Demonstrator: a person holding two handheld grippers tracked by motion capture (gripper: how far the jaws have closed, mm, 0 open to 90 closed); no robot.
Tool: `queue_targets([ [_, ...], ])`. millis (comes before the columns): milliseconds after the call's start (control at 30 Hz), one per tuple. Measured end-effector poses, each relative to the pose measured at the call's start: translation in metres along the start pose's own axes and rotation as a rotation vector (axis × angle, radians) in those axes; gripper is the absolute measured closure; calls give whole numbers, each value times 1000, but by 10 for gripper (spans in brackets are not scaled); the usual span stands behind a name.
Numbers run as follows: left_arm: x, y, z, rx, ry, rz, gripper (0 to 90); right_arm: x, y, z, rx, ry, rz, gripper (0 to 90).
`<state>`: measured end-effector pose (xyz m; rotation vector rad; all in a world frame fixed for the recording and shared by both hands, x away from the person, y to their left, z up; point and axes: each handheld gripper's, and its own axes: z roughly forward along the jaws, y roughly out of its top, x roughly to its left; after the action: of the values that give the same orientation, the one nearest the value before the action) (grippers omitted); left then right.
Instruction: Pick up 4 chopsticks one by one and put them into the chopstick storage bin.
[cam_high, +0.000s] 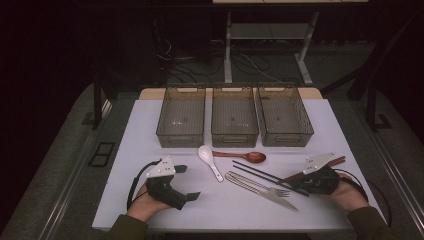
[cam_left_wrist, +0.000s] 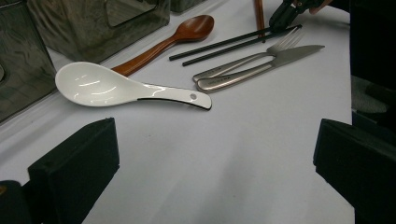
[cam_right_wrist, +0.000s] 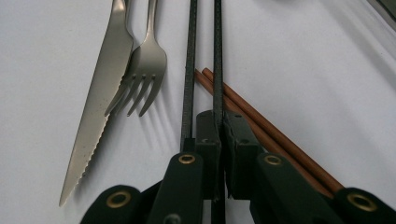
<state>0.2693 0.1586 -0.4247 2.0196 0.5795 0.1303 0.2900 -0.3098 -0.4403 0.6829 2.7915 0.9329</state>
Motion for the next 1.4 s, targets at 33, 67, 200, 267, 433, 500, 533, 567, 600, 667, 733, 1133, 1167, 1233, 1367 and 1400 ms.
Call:
queue_targets([
  [33, 0, 0, 0, 1, 1, 0, 0, 0, 0, 0, 0, 0, -5, 853],
  [67, 0, 0, 0, 0, 1, -2, 0, 0, 0, 0, -1, 0, -7, 854],
  [200, 0, -1, 1, 2, 2, -2, 0, -1, 0, 0, -1, 5, -7, 854],
  [267, 1, -1, 1, 3, 3, -3, 0, -1, 0, 0, -1, 6, -6, 855],
  [433, 2, -3, 0, -1, 8, -4, 0, -1, 0, -3, -12, 14, 1, 855],
  [500, 2, -3, 0, 1, 6, -5, 0, -2, -1, -5, -29, 13, 10, 855],
  [533, 3, -3, 0, 3, 5, -6, 0, -3, -1, -6, -40, 12, 11, 855],
  [567, 3, -3, 0, 3, 6, -5, 0, -3, -1, -6, -40, 12, 11, 855],
  [600, 3, -4, 0, 6, 6, -1, 0, -3, -1, -7, -46, 10, 15, 855],
  [667, 4, -4, 0, 7, 6, 7, 0, -3, -1, -9, -54, 9, 21, 855],
  [733, 5, -5, 0, 4, 10, 10, 0, -4, -1, -11, -66, 12, 23, 855],
  [1133, 8, -10, 0, 8, 27, -10, 0, -6, 2, -21, -130, 18, 53, 854],
  [1167, 8, -10, 0, 13, 28, -10, 0, -5, 3, -23, -136, 12, 66, 854],
  [1233, 8, -10, 0, 15, 33, -18, 0, -5, 4, -23, -137, 8, 75, 854],
  [1367, 7, -9, 0, 18, 32, -16, 0, -3, 8, -25, -144, -1, 88, 854],
  [1400, 7, -9, 0, 18, 31, -15, 0, -3, 8, -25, -144, -1, 88, 854],
])
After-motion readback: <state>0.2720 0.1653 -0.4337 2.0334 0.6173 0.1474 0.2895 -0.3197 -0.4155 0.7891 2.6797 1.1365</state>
